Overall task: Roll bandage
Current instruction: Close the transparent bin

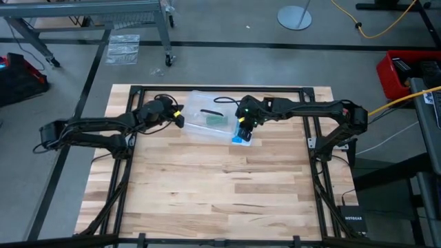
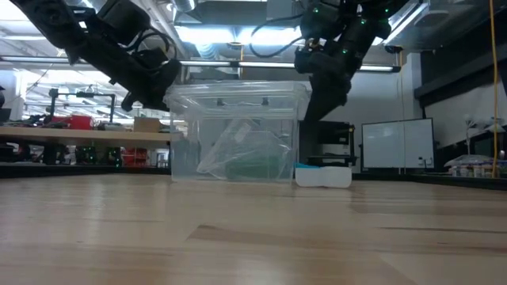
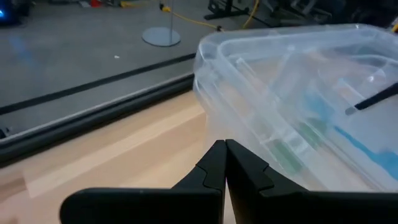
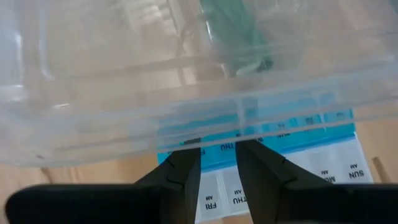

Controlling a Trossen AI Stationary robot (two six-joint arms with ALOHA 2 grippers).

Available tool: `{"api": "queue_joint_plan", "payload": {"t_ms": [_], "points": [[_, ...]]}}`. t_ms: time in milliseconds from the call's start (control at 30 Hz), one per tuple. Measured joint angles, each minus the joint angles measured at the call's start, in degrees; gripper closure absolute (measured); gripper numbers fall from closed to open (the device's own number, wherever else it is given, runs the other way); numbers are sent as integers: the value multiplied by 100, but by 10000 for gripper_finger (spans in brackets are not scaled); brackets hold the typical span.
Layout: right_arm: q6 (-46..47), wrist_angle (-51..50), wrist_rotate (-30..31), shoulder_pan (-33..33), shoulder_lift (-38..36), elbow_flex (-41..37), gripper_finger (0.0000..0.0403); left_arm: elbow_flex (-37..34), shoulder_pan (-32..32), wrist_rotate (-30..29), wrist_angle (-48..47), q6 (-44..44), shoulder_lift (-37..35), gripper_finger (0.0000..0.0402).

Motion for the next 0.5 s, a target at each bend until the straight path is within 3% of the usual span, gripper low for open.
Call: {"api": "queue_joint_plan", "payload": {"t_ms": [500], "points": [[141, -256, 131, -165, -41, 4, 297, 4, 11, -280, 23, 167, -489, 399]]}}
